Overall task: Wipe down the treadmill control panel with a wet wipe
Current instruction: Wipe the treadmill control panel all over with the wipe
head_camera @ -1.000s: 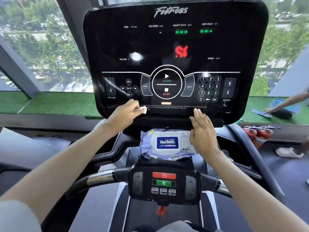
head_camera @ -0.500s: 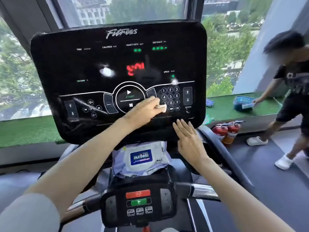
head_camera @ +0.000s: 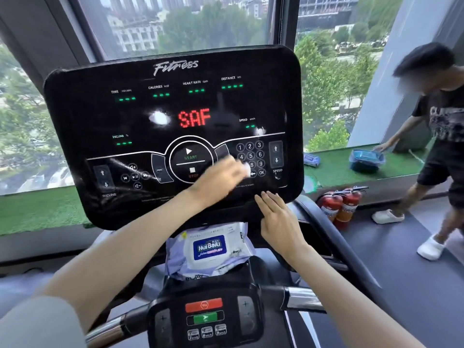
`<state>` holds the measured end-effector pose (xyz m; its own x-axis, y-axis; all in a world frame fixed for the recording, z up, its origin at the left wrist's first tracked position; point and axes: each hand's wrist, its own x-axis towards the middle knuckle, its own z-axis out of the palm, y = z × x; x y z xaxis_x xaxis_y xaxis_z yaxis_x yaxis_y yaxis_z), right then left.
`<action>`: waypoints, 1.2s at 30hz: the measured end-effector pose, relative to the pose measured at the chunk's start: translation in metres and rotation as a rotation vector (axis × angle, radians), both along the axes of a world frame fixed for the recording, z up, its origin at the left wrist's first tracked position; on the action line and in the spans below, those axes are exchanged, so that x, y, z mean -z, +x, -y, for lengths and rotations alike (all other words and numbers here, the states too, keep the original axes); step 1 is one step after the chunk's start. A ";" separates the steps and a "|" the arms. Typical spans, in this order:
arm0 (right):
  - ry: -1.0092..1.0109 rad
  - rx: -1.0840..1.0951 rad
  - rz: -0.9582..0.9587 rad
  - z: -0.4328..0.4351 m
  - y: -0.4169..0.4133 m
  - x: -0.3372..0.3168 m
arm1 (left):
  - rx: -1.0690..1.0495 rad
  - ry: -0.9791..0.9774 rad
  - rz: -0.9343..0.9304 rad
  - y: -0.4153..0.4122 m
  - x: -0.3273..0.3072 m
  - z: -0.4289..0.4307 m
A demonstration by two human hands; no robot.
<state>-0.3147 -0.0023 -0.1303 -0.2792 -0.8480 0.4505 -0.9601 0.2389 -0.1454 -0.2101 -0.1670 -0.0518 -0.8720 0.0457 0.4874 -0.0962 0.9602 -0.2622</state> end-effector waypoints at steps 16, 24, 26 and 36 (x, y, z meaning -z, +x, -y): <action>-0.057 -0.047 -0.024 -0.003 -0.003 0.005 | -0.164 0.060 -0.257 -0.017 -0.026 0.013; -0.014 -0.071 -0.022 -0.007 -0.004 0.003 | 0.016 -0.308 0.004 -0.017 -0.023 0.019; -0.013 -0.068 -0.006 -0.006 -0.004 0.003 | -0.189 -0.042 -0.279 -0.026 -0.040 0.028; 0.021 -0.097 0.032 -0.008 -0.008 0.003 | -0.152 0.039 -0.303 -0.045 -0.050 0.024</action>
<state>-0.3222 0.0057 -0.1335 -0.2094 -0.8807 0.4248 -0.9738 0.1487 -0.1718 -0.2554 -0.1907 -0.0015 -0.6823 -0.0975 0.7245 -0.3073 0.9375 -0.1633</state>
